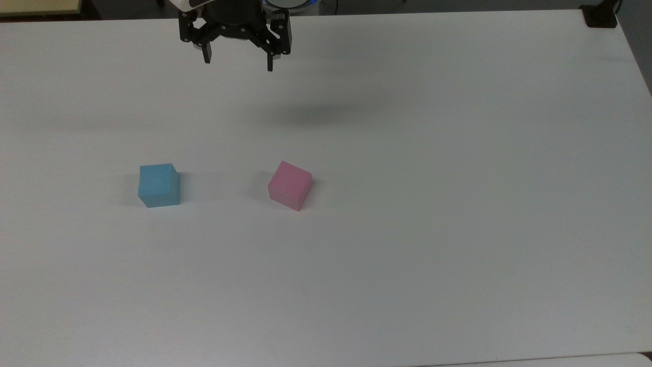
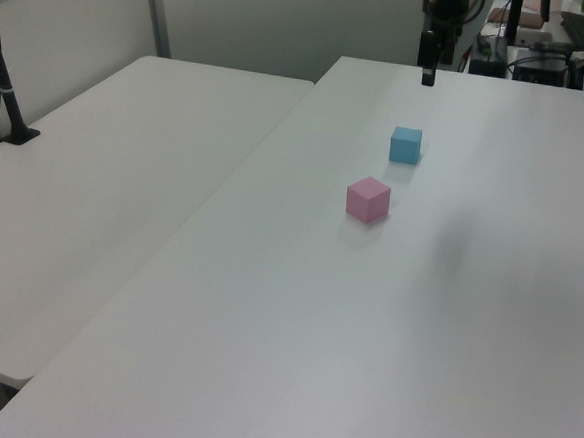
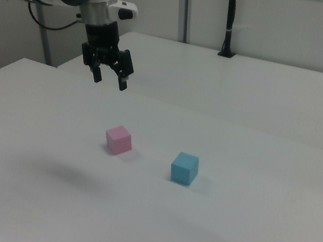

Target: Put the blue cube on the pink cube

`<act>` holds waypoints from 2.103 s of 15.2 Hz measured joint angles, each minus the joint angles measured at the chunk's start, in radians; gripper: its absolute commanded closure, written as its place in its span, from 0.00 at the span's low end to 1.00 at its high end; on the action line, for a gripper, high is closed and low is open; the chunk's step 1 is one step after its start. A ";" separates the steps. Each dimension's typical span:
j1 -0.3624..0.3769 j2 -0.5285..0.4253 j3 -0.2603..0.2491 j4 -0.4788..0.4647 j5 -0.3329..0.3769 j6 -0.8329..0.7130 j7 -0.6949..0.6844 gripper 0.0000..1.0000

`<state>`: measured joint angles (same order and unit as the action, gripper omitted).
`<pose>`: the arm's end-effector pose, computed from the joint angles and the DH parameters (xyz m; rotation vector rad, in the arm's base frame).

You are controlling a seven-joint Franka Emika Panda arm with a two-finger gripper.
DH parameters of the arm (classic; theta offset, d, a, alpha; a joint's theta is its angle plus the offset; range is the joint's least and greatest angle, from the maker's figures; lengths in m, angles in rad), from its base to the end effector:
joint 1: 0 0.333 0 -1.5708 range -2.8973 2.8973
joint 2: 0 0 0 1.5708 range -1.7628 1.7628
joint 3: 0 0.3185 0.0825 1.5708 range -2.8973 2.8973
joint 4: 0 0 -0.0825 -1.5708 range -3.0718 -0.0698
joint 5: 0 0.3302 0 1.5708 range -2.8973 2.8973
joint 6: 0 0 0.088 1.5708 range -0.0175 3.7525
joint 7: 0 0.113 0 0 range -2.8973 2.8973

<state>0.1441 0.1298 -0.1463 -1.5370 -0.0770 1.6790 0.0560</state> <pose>0.5487 -0.0038 0.5779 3.0455 -0.0747 0.0246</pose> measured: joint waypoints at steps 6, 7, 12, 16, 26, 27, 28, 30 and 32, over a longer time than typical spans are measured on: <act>0.000 0.000 0.000 0.000 0.000 0.000 -0.013 0.00; 0.000 0.000 0.000 0.000 0.000 0.000 -0.023 0.00; -0.026 0.011 0.000 -0.011 0.003 0.001 -0.122 0.00; -0.071 0.062 -0.001 -0.014 0.008 0.086 -0.146 0.00; -0.188 0.284 -0.003 -0.015 0.008 0.370 -0.158 0.00; -0.193 0.305 -0.003 -0.014 0.007 0.394 -0.158 0.00; -0.198 0.323 -0.003 -0.014 0.005 0.412 -0.158 0.00; -0.214 0.353 -0.004 -0.012 -0.008 0.430 -0.158 0.00; -0.247 0.376 -0.005 0.004 -0.026 0.437 -0.165 0.00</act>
<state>-0.1029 0.5055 -0.1517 -1.5329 -0.1030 2.1162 -0.1091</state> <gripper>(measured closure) 0.000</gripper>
